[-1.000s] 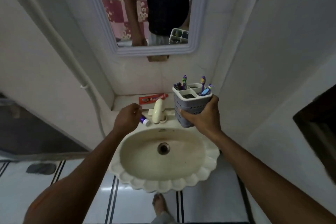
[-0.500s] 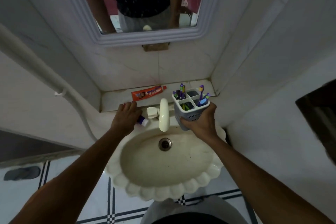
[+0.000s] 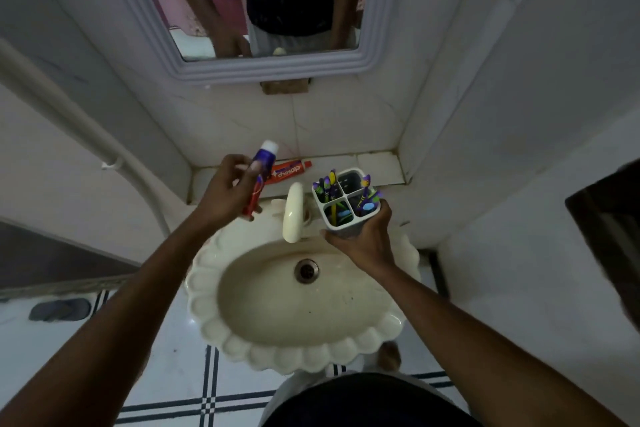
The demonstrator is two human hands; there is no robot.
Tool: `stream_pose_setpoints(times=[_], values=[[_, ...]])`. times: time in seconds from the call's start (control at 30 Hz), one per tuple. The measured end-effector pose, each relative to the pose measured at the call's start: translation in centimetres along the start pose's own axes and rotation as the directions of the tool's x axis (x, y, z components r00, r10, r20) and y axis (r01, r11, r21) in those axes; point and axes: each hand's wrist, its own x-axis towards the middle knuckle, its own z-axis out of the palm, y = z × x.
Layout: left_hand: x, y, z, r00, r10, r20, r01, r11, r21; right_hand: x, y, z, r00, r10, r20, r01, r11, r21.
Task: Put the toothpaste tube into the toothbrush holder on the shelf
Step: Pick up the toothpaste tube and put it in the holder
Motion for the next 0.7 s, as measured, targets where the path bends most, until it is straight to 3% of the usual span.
stream_pose_setpoints(times=[0.1,0.2,0.33,0.43,0.6,0.7], values=[[0.2,4.5,1.5,0.986,0.063,0.156,-0.057,0.997,-0.044,-0.4,-0.6,-0.1,1.0,0.012,0.001,-0.012,1.0,0.018],[0.7,7.4,4.3,0.962,0.18,0.206,-0.221,0.955,0.197,-0.6,-0.7,-0.9,0.999,0.003,0.033,-0.003,1.0,0.018],[1.3,8.9,8.1,0.924,0.297,0.242,-0.383,0.713,0.588,-0.5,-0.5,-1.6,0.998,0.007,0.06,-0.009,0.999,0.036],[1.7,9.3,9.8,0.917,0.288,0.276,-0.397,0.601,0.693,-0.4,-0.6,-1.9,0.997,0.004,0.076,-0.006,1.0,0.029],[1.9,8.9,10.8,0.923,0.344,0.172,-0.384,0.803,0.455,0.0,-0.5,-2.5,0.995,-0.023,0.094,0.021,0.999,0.024],[2.5,7.7,9.8,0.939,0.339,0.055,-0.335,0.869,0.364,0.2,-0.4,-2.6,0.998,-0.002,0.064,0.001,1.0,0.014]])
